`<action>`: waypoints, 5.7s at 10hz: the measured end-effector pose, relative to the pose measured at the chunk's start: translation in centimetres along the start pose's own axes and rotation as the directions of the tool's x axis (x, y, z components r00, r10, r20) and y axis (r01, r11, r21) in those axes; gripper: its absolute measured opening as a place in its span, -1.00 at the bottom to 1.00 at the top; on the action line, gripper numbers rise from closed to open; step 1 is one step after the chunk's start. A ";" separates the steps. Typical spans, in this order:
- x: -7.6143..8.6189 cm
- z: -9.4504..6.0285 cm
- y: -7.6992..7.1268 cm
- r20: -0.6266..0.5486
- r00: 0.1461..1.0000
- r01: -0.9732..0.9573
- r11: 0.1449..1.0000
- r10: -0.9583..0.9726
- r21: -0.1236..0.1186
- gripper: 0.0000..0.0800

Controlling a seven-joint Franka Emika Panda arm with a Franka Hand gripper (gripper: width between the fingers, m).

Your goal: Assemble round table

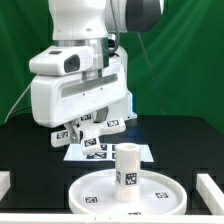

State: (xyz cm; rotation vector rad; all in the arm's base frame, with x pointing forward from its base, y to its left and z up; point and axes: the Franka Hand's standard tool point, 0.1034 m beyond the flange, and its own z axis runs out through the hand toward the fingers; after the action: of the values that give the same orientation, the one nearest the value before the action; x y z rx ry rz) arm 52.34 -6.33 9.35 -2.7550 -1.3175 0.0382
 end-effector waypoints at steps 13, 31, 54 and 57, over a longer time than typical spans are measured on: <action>3.7 -5.4 -0.2 -0.096 0.972 0.184 0.948 -0.215 -0.259 0.12; 8.8 -2.6 -3.1 -0.112 0.939 0.255 0.874 -0.327 -0.414 0.12; 8.1 -1.6 -2.8 -0.141 0.961 0.168 0.905 -0.239 -0.390 0.62; 8.6 -2.5 -3.9 -0.135 0.971 0.140 0.927 -0.198 -0.349 0.62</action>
Offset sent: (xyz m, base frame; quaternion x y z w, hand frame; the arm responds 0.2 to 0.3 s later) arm 0.0286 0.0244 0.0583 -0.0689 0.0871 -0.1395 0.9840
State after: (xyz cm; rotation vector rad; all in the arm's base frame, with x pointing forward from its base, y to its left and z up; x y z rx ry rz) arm 54.86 2.62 12.32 -2.8124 -1.6415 -0.4654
